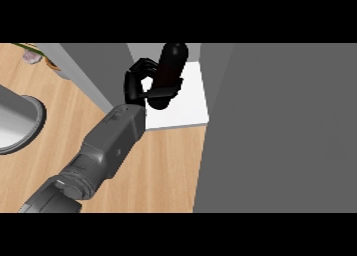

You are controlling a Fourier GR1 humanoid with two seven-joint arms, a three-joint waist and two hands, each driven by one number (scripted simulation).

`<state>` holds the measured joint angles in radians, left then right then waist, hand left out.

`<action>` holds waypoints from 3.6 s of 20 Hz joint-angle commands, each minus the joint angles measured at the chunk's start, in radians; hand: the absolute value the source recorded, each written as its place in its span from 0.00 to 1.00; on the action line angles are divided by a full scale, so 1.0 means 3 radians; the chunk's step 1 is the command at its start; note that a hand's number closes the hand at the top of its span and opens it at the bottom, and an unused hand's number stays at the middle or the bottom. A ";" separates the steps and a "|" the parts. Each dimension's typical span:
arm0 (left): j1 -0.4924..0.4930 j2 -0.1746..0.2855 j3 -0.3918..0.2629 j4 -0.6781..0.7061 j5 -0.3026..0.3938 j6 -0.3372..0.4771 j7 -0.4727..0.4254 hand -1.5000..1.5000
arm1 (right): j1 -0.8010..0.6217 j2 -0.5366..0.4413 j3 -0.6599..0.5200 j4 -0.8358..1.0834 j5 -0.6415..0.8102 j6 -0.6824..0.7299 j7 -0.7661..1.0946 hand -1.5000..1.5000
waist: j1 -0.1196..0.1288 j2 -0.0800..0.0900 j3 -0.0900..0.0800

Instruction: Pick up the wine, place it into the cabinet and close the cabinet

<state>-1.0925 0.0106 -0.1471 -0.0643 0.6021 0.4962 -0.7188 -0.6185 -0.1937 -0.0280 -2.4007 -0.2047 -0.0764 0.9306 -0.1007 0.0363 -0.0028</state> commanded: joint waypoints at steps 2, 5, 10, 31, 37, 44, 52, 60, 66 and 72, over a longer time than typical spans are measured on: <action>0.0054 -0.0034 0.0157 -0.0065 0.0161 -0.0218 0.0048 1.00 | -0.0030 0.0056 0.0039 -0.0126 -0.0085 -0.0041 0.0035 0.00 | -0.0081 0.0012 -0.0003; 0.0192 -0.0035 0.0191 -0.0036 0.0184 -0.0528 0.0068 1.00 | -0.0070 0.0018 -0.0011 -0.0130 -0.0119 -0.0052 0.0129 0.00 | -0.0012 -0.0005 -0.0003; 0.0253 -0.0035 0.0163 -0.0088 0.0226 -0.0507 -0.0003 1.00 | -0.0020 0.0032 -0.0006 -0.0060 -0.0146 0.0031 0.0009 0.00 | -0.0081 -0.0008 0.0000; 0.0772 -0.0035 -0.0123 -0.0242 0.0501 -0.0457 -0.0178 1.00 | -0.0006 0.0141 0.0029 -0.0009 -0.0221 0.0083 -0.0076 0.00 | -0.0276 0.0001 -0.0006; 0.0601 -0.0035 -0.0185 -0.0314 0.0594 -0.0301 -0.0105 1.00 | 0.0058 0.0170 -0.0008 0.0030 -0.0201 0.0110 -0.0162 0.00 | -0.0305 0.0019 -0.0003; 0.0440 -0.0036 -0.0254 -0.0374 0.0711 -0.0181 -0.0043 1.00 | 0.0105 0.0168 0.0017 0.0015 -0.0212 0.0150 -0.0164 0.00 | -0.0270 0.0014 -0.0002; 0.0093 -0.0035 -0.0296 -0.0278 0.0754 -0.0016 0.0163 1.00 | 0.0095 0.0134 -0.0054 0.0018 -0.0223 0.0121 -0.0114 0.00 | -0.0219 0.0020 0.0002; -0.0121 -0.0035 -0.0211 -0.0136 0.0834 0.0006 0.0385 1.00 | 0.0141 0.0085 -0.0153 0.0030 -0.0264 0.0198 -0.0198 0.00 | -0.0181 0.0046 0.0004; -0.0231 0.0024 -0.0138 -0.0034 0.0871 0.0026 0.0461 1.00 | 0.0193 0.0082 -0.0197 0.0001 -0.0317 0.0221 -0.0195 0.00 | -0.0168 0.0055 0.0004; -0.0314 0.0120 -0.0531 0.0206 0.0456 0.0378 0.0409 1.00 | 0.0234 0.0119 -0.0171 0.0022 -0.0311 0.0253 -0.0259 0.00 | -0.0191 0.0066 0.0011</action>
<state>-1.1669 0.0260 -0.2489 -0.0370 0.8007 0.5563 -0.5957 -0.5543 -0.1602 -0.0748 -2.3742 -0.2783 0.0004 0.8493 -0.1546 0.0560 -0.0003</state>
